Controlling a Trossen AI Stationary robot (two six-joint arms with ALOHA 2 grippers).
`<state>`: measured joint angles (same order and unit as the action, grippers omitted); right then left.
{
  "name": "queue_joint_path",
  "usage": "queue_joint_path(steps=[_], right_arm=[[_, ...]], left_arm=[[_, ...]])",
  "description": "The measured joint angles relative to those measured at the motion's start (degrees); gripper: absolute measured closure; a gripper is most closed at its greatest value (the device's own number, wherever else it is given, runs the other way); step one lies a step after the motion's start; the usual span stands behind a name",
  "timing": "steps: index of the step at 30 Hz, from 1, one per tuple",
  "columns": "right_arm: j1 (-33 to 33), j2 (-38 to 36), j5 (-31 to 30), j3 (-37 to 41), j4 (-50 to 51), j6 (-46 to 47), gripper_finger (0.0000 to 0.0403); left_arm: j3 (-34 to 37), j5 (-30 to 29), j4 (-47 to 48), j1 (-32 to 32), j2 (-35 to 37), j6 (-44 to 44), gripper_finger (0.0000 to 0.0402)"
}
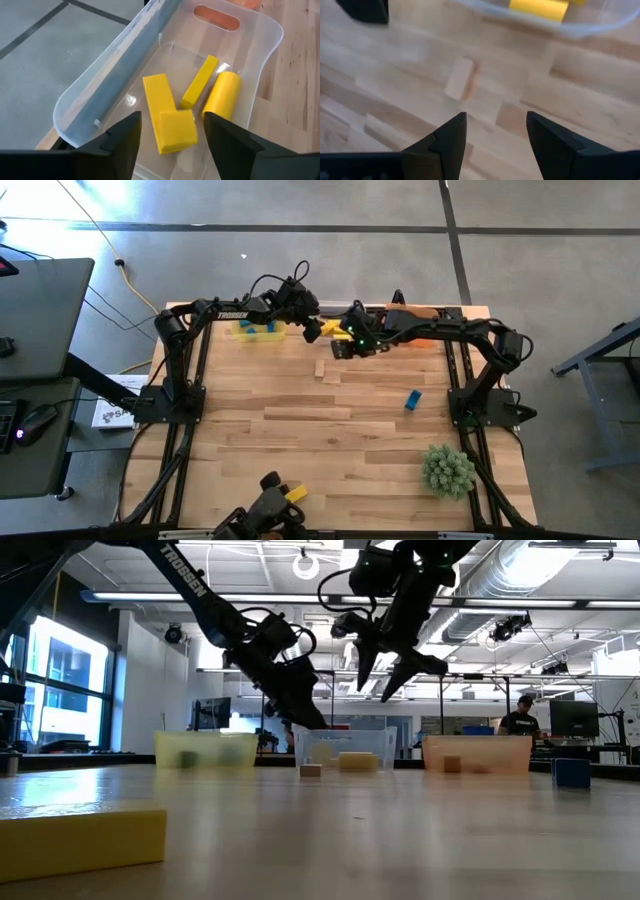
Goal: Sort & place blocks by color
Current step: Put the blue block into the yellow bin
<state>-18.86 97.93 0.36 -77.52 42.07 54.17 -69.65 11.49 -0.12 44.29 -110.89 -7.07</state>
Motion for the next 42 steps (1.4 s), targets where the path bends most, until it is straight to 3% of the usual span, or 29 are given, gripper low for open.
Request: queue_joint_path(steps=[6,14,21,34,42], right_arm=[[2.2,0.0,1.5,0.0,5.6,0.8,0.0208],[6.5,0.0,1.3,0.0,19.3,5.4,0.0208],[10.3,0.0,-2.2,0.0,26.9,6.0,0.0208],[16.4,0.0,-15.9,0.4,46.5,12.5,0.0208],[19.4,-0.3,-16.1,6.3,47.9,18.0,0.0208]], left_arm=[[0.0,-0.1,0.9,0.0,1.3,2.4,0.0182],[0.0,0.1,2.6,-0.1,8.6,1.0,0.0182],[0.0,-0.1,3.9,-0.1,13.7,0.9,0.0183],[0.0,-0.1,5.1,-0.9,15.3,0.9,0.0181],[0.0,-0.2,5.0,-1.3,15.3,0.9,0.0183]])
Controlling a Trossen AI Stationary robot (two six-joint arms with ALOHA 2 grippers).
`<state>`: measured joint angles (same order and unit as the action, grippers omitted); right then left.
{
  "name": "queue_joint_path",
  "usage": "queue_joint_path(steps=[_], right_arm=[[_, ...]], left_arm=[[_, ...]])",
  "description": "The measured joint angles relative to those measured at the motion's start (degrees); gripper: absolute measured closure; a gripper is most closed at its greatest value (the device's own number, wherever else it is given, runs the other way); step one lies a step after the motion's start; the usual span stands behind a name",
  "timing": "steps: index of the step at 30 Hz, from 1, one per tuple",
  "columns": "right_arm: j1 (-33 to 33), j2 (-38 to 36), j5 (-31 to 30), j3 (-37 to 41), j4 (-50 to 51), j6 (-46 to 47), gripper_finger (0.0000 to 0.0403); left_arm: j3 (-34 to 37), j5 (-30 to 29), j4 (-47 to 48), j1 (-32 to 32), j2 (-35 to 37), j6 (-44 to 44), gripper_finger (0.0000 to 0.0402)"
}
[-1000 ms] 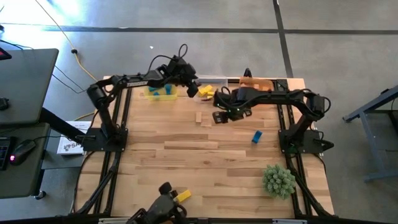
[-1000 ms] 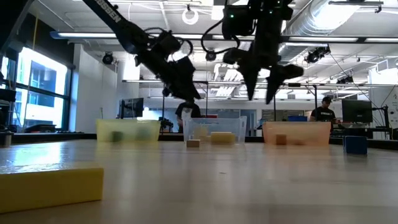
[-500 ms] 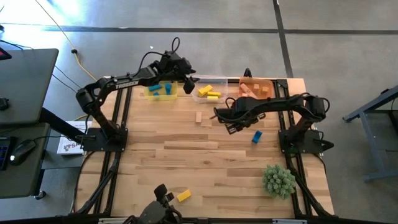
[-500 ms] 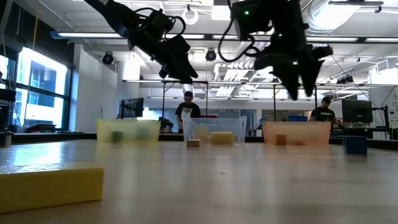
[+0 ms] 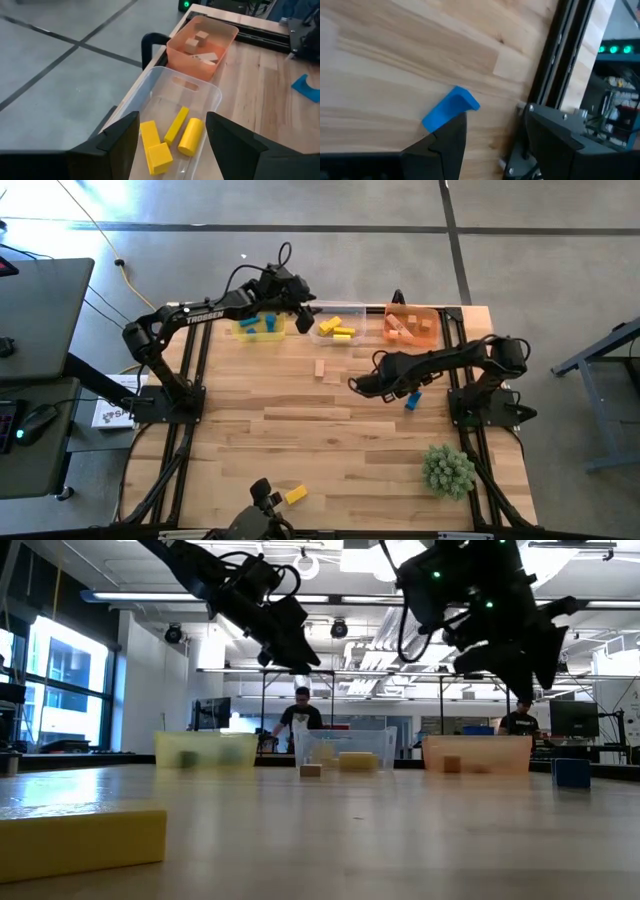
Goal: Sort & place blocks by color
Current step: Put the blue block into the yellow bin
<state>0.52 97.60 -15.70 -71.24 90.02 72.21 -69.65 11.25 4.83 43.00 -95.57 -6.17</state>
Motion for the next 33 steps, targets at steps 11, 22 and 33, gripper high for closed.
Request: queue_joint_path(steps=[11,22,33], right_arm=[[2.6,-14.2,8.0,15.3,-11.9,16.2,0.0208],[6.3,-27.6,7.8,27.9,-27.4,42.2,0.0208],[7.0,-27.1,6.5,30.2,-31.2,48.6,0.0208]], left_arm=[[0.0,-0.1,0.1,-0.3,-0.1,0.1,0.0183],[0.0,-0.1,1.7,-0.3,-0.1,0.0,0.0183],[0.0,-0.1,1.8,-0.4,-0.1,-2.7,0.0183]])
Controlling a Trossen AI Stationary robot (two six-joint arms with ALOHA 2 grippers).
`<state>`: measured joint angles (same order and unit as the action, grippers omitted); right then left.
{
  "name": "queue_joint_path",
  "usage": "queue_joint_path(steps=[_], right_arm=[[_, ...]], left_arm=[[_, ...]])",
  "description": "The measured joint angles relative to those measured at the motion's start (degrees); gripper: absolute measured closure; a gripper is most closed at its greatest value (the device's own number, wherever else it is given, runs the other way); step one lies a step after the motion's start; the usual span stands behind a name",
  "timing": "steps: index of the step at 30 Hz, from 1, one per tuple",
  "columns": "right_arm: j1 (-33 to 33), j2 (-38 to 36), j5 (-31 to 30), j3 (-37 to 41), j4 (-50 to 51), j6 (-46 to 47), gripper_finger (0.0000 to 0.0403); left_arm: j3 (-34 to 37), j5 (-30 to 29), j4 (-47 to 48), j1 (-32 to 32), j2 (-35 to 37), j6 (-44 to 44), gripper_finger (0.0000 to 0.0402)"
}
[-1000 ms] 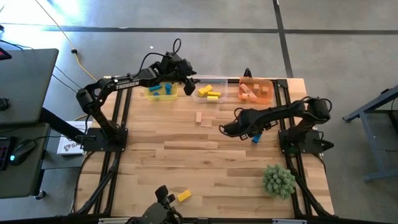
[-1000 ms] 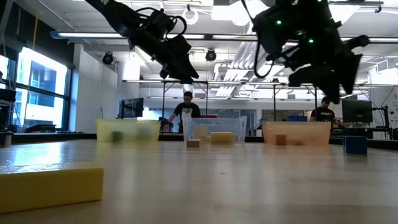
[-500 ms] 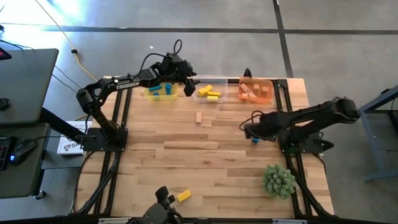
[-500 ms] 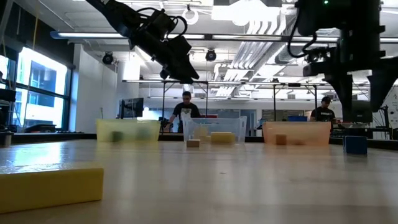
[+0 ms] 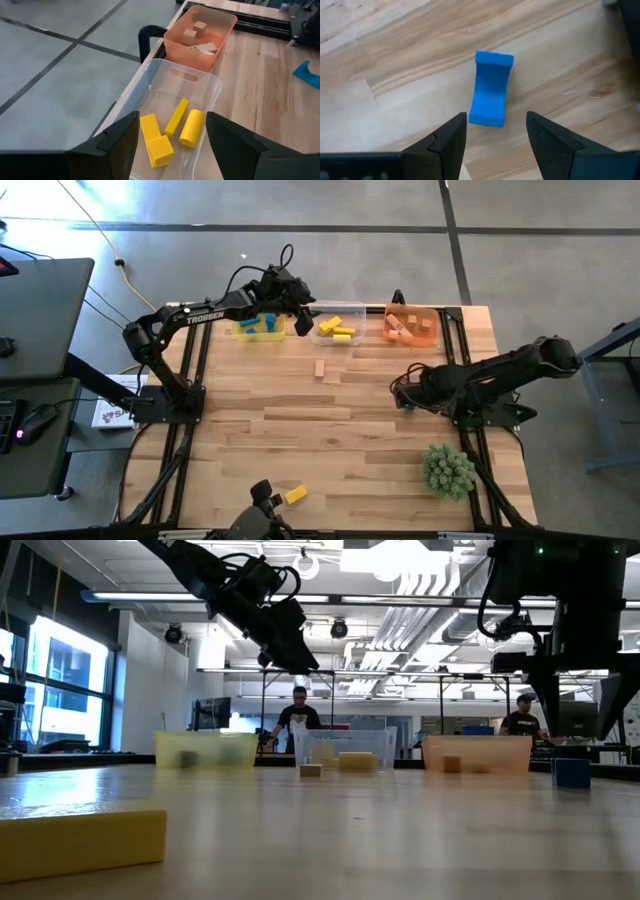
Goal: Sort & place blocks by color
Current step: Put the blue block into the yellow bin
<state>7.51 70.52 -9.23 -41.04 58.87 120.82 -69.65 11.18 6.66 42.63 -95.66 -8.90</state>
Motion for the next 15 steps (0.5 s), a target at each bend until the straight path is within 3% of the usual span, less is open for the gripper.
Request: queue_joint_path(steps=[15], right_arm=[[0.0,7.8,0.9,0.0,-3.8,6.8,0.0208]], left_arm=[[0.0,0.0,0.0,0.0,0.0,-2.5,0.0183]])
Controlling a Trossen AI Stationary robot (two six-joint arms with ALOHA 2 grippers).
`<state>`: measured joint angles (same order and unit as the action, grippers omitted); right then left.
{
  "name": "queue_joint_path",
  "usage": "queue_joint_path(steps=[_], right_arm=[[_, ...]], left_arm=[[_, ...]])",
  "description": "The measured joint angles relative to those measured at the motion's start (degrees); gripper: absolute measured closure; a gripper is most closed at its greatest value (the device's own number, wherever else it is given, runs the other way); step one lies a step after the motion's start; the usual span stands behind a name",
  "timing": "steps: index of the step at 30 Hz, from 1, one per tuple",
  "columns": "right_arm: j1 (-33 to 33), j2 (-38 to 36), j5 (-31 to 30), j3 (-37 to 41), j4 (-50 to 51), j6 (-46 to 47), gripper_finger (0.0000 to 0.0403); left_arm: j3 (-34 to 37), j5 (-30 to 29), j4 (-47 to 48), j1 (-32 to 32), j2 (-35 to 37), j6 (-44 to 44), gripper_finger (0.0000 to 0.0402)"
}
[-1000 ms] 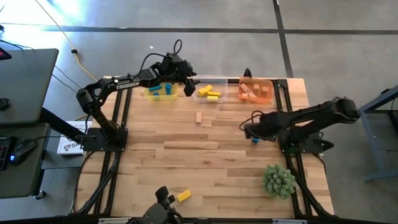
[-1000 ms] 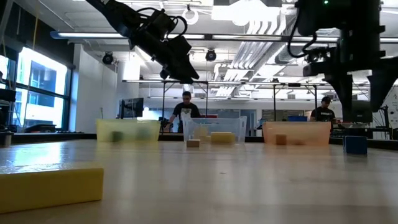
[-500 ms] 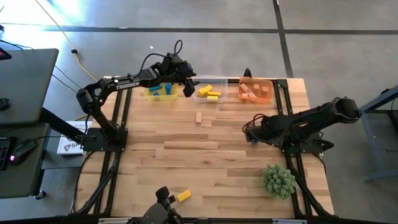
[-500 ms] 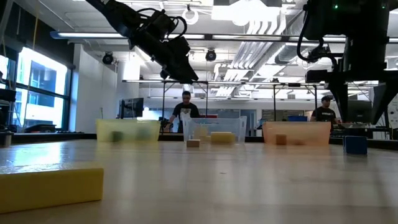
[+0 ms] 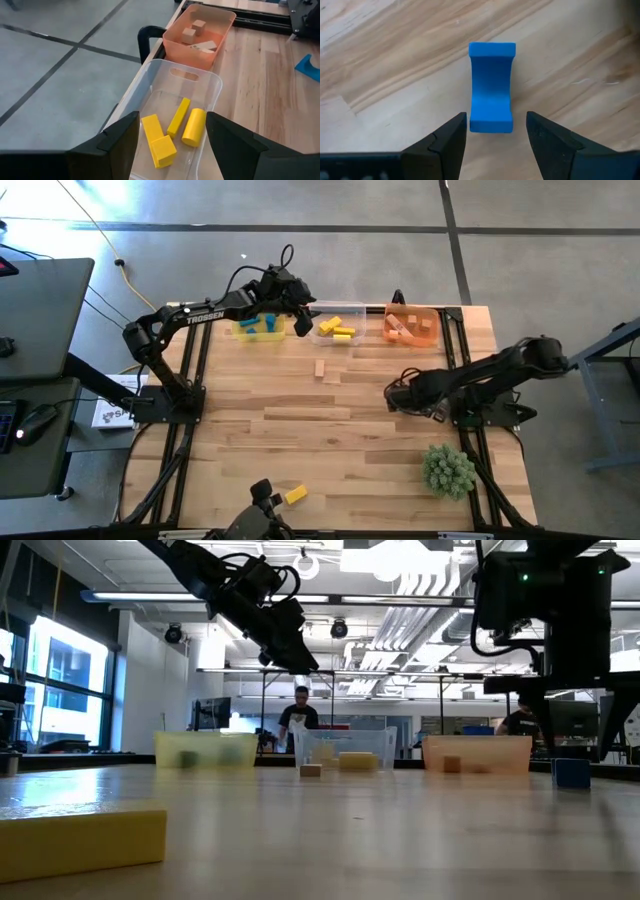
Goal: Sort & place blocks by color
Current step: Put the blue block into the yellow bin
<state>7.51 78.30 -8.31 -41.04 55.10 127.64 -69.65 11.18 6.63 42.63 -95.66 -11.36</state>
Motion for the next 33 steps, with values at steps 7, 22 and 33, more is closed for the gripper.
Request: queue_joint_path(steps=[7,22,33], right_arm=[[0.0,4.7,0.0,0.0,-2.6,0.9,0.0208],[0.0,9.0,-0.5,-0.2,-3.4,-0.4,0.0294],[0.0,9.2,-0.9,-4.4,-5.1,-11.8,0.0294]], left_arm=[[0.0,0.0,0.0,0.0,0.0,-1.9,0.0183],[0.0,0.0,0.0,0.0,0.0,-1.7,0.0183],[0.0,0.1,0.0,0.0,0.0,-0.8,0.0183]])
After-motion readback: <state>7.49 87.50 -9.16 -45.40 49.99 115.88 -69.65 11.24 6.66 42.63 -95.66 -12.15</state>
